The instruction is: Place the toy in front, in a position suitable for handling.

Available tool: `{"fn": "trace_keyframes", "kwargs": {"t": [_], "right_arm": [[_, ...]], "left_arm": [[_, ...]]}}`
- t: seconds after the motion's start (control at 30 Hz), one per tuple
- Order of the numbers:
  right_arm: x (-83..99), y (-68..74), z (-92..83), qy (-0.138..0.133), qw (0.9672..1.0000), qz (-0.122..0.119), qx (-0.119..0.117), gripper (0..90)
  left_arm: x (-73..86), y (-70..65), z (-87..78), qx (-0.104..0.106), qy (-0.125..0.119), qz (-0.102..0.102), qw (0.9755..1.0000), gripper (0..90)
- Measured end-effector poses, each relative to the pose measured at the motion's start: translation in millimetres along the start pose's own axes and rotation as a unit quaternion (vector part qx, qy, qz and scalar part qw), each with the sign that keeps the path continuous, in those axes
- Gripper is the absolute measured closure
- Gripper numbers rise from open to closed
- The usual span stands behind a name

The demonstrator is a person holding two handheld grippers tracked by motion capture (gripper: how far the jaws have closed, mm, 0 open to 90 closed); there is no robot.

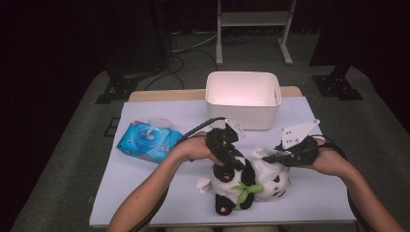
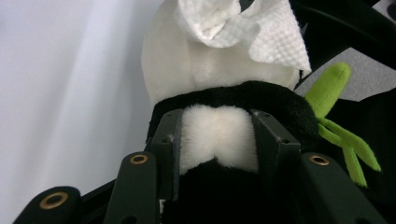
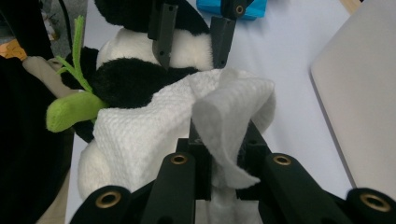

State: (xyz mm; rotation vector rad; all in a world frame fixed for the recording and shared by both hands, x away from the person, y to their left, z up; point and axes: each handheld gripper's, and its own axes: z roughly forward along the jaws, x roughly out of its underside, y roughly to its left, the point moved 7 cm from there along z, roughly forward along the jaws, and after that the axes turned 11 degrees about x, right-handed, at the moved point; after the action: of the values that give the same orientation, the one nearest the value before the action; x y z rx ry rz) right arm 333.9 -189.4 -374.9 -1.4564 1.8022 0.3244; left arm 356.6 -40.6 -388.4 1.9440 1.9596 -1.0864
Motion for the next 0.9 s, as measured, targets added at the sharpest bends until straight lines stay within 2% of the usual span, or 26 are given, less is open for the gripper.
{"fn": "trace_keyframes", "kwargs": {"t": [0.23,0.27,0.33,0.4,0.43,0.47,0.5,0.53,0.57,0.7,0.73,0.8,0.83,0.9], "right_arm": [[-2.3,-13.0,8.0,-0.002,1.0,0.007,-0.001,79.3],[-2.3,-14.1,9.9,-0.003,1.0,0.009,-0.004,79.3],[-0.2,-12.6,14.4,0.004,0.9999,0.007,-0.01,79.3],[2.2,-11.0,16.4,0.006,0.9998,0.01,-0.014,79.5],[4.5,-7.7,16.6,0.005,0.9997,0.012,-0.02,79.8],[4.5,-7.7,16.6,0.005,0.9997,0.012,-0.02,79.8],[5.5,-3.8,15.7,0.003,0.9997,0.011,-0.022,79.8],[5.5,-3.8,15.7,0.003,0.9997,0.011,-0.022,79.8],[5.6,0.9,13.6,0.004,0.9997,0.008,-0.023,79.8],[6.0,7.9,10.0,0.006,0.9997,-0.004,-0.024,79.8],[5.9,9.8,9.3,0.004,0.9997,0.0,-0.025,79.8],[6.5,10.6,8.8,0.004,0.9996,-0.004,-0.026,79.8],[6.8,11.4,8.5,0.003,0.9996,-0.002,-0.026,79.7],[7.4,11.6,7.7,0.0,0.9997,-0.001,-0.025,79.6]], "left_arm": [[-5.4,7.9,-11.6,-0.001,0.005,-0.002,1.0,65.1],[-4.2,9.4,-11.0,-0.003,0.015,0.0,0.9999,65.1],[-3.5,10.0,-9.7,-0.003,0.016,0.001,0.9999,58.1],[-1.3,11.0,-5.3,0.003,0.021,-0.006,0.9998,54.8],[-0.9,11.6,-3.5,0.006,0.02,-0.011,0.9997,47.9],[0.0,12.0,-0.9,0.011,0.022,-0.019,0.9995,47.9],[1.1,13.6,1.8,0.008,0.028,-0.025,0.9993,38.3],[1.6,13.3,4.9,0.012,0.029,-0.028,0.9991,38.3],[2.6,11.5,12.1,0.025,0.032,-0.036,0.9986,33.6],[3.7,10.2,20.5,0.038,0.036,-0.041,0.9978,27.1],[4.3,9.9,23.7,0.043,0.035,-0.045,0.9974,25.4],[6.0,9.9,29.7,0.056,0.028,-0.056,0.9965,24.9],[6.6,9.6,30.3,0.06,0.026,-0.051,0.9966,25.7],[6.3,8.3,28.0,0.055,0.018,-0.043,0.9974,35.1]]}}
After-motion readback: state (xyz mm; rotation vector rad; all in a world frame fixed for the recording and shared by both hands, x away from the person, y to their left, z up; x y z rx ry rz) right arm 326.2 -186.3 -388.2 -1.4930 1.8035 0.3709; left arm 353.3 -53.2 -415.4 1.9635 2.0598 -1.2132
